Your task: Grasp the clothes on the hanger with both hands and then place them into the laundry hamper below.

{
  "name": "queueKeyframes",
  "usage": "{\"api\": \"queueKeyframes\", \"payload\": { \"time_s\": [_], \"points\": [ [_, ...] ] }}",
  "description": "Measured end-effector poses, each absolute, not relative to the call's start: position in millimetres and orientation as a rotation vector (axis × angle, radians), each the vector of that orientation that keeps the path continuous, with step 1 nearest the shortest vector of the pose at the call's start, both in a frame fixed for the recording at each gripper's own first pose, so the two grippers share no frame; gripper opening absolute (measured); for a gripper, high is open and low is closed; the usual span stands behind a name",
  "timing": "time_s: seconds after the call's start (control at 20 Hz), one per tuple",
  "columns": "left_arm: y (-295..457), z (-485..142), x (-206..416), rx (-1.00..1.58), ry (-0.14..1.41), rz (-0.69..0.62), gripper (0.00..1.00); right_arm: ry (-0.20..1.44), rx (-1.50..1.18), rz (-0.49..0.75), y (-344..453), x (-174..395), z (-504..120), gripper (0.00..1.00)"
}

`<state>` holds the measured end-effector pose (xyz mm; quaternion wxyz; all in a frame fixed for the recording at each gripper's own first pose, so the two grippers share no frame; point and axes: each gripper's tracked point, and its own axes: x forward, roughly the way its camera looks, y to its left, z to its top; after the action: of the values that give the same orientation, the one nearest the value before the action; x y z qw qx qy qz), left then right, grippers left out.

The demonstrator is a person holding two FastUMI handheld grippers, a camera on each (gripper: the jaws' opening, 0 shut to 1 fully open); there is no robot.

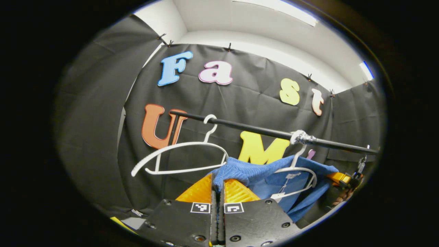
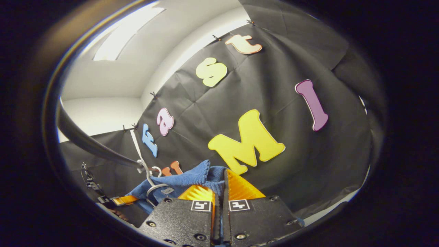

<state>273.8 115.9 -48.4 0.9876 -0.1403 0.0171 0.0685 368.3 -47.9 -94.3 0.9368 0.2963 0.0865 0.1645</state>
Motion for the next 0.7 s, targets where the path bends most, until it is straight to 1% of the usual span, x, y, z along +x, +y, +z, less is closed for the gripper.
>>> {"api": "queueKeyframes", "payload": {
  "time_s": [0.15, 0.3, 0.35, 0.4, 0.45, 0.6, 0.65, 0.7],
  "points": [
    [120, -56, 276, -0.237, 0.063, 0.139, 0.06, 0.213, 0.573, 0.360, -45, 379, -102, 0.06],
    [121, -50, 277, -0.176, 0.080, 0.120, 0.06, 0.244, 0.466, 0.380, -48, 388, -107, 0.06],
    [122, -47, 278, -0.157, 0.085, 0.109, 0.01, 0.241, 0.436, 0.386, -50, 392, -105, 0.06],
    [123, -44, 279, -0.134, 0.093, 0.097, 0.06, 0.245, 0.405, 0.394, -50, 395, -105, 0.06],
    [124, -43, 280, -0.120, 0.103, 0.084, 0.01, 0.248, 0.378, 0.399, -52, 400, -106, 0.06],
    [131, -40, 285, -0.096, 0.140, 0.057, 0.01, 0.265, 0.282, 0.429, -51, 409, -107, 0.06],
    [132, -38, 286, -0.090, 0.147, 0.046, 0.06, 0.264, 0.263, 0.433, -52, 415, -107, 0.06],
    [135, -36, 287, -0.086, 0.152, 0.039, 0.01, 0.269, 0.254, 0.439, -50, 418, -109, 0.06]
  ]
}}
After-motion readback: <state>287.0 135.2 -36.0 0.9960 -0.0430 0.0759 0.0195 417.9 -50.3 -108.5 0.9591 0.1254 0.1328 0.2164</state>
